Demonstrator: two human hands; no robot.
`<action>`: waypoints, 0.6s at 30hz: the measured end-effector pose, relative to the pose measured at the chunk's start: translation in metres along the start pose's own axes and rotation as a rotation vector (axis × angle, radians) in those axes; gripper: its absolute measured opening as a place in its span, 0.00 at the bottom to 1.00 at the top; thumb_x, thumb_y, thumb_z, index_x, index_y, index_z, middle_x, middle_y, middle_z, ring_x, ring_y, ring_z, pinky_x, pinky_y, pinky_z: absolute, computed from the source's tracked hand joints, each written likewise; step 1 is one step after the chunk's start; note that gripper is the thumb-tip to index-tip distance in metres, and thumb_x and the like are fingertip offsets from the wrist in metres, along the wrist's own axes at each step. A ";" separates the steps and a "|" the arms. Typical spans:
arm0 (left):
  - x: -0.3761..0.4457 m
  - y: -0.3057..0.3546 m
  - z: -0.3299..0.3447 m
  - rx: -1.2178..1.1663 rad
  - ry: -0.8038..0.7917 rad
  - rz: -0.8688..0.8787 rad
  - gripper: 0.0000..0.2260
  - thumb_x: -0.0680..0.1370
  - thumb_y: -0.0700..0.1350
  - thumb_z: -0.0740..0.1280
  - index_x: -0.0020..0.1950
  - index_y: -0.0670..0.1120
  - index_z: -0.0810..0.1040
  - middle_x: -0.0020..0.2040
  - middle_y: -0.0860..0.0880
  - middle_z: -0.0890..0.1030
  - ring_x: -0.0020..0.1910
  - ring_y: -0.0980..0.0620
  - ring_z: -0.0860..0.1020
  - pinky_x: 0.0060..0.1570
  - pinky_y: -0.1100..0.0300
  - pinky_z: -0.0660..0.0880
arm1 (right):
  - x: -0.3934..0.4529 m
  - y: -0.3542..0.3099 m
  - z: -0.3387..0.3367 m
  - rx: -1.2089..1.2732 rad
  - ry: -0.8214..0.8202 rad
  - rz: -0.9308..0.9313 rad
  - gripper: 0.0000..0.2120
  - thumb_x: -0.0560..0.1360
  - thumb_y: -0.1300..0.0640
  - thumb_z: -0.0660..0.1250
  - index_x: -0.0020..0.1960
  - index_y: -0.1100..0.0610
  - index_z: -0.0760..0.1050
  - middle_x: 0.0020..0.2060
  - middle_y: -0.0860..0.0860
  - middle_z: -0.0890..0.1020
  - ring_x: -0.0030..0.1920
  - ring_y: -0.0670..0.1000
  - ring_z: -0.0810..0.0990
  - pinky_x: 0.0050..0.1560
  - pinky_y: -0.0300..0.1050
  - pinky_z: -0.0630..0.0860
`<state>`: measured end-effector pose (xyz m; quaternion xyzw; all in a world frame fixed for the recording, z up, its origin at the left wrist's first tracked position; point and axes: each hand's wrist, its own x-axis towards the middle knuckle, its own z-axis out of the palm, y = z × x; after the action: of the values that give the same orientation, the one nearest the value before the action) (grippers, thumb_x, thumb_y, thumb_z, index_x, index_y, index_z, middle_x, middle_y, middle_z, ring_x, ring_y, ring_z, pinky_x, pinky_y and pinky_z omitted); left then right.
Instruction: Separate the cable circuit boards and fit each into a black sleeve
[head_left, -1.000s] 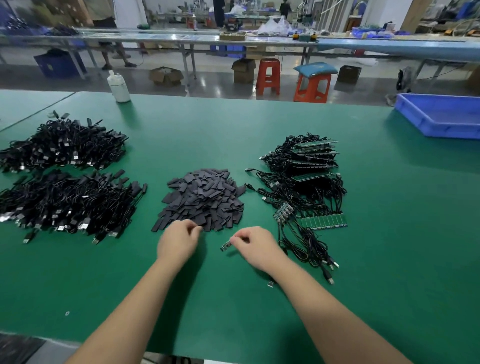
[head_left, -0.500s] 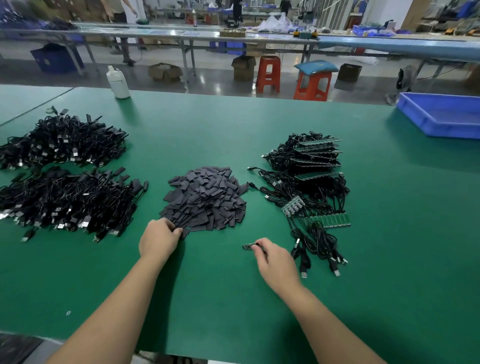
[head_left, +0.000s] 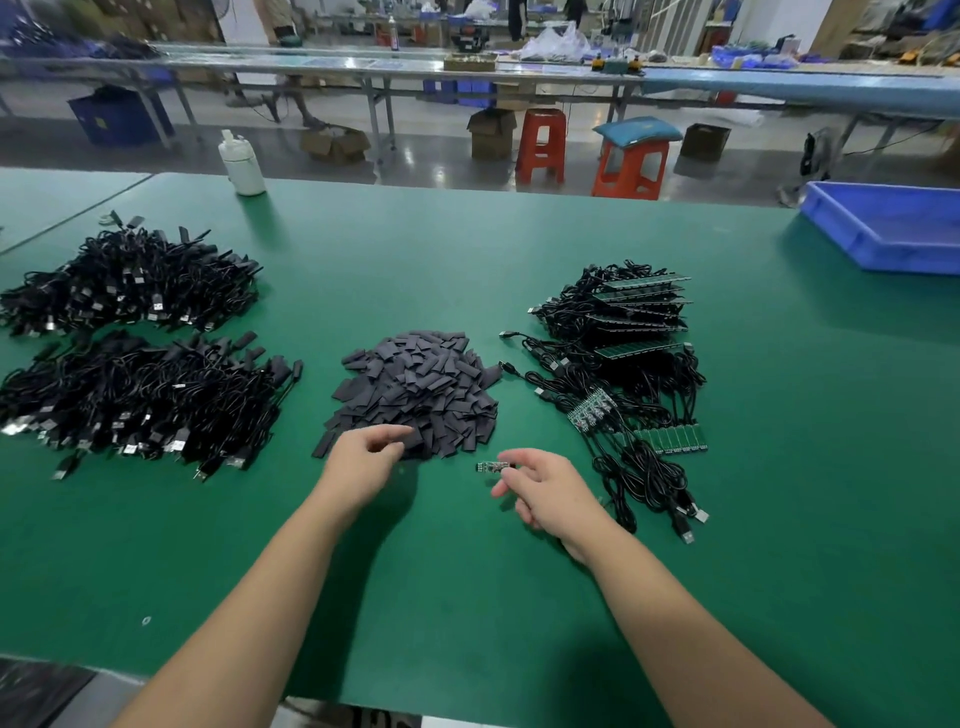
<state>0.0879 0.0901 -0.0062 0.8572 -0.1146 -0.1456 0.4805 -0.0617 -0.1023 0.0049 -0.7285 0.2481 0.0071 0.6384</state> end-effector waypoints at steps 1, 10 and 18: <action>-0.005 0.004 0.005 -0.051 -0.032 0.005 0.11 0.79 0.41 0.66 0.56 0.53 0.84 0.51 0.52 0.83 0.52 0.60 0.66 0.50 0.52 0.79 | 0.000 -0.003 0.001 0.008 -0.005 -0.006 0.11 0.82 0.61 0.61 0.61 0.50 0.75 0.41 0.50 0.85 0.24 0.44 0.66 0.25 0.35 0.67; -0.034 0.020 0.031 -0.068 -0.212 0.242 0.10 0.76 0.44 0.73 0.54 0.58 0.83 0.31 0.57 0.79 0.27 0.58 0.71 0.32 0.67 0.70 | -0.001 -0.007 -0.004 -0.154 0.058 -0.015 0.09 0.82 0.60 0.62 0.58 0.60 0.78 0.38 0.50 0.83 0.24 0.46 0.68 0.27 0.38 0.68; -0.033 0.020 0.031 -0.002 -0.172 0.384 0.11 0.77 0.45 0.72 0.53 0.61 0.83 0.34 0.58 0.80 0.31 0.61 0.74 0.36 0.71 0.70 | -0.002 -0.012 -0.012 -0.485 -0.004 -0.108 0.11 0.84 0.55 0.58 0.51 0.55 0.79 0.36 0.48 0.83 0.22 0.43 0.71 0.28 0.38 0.72</action>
<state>0.0449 0.0663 0.0005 0.8035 -0.3165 -0.1241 0.4888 -0.0630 -0.1116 0.0191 -0.8727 0.1987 0.0337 0.4447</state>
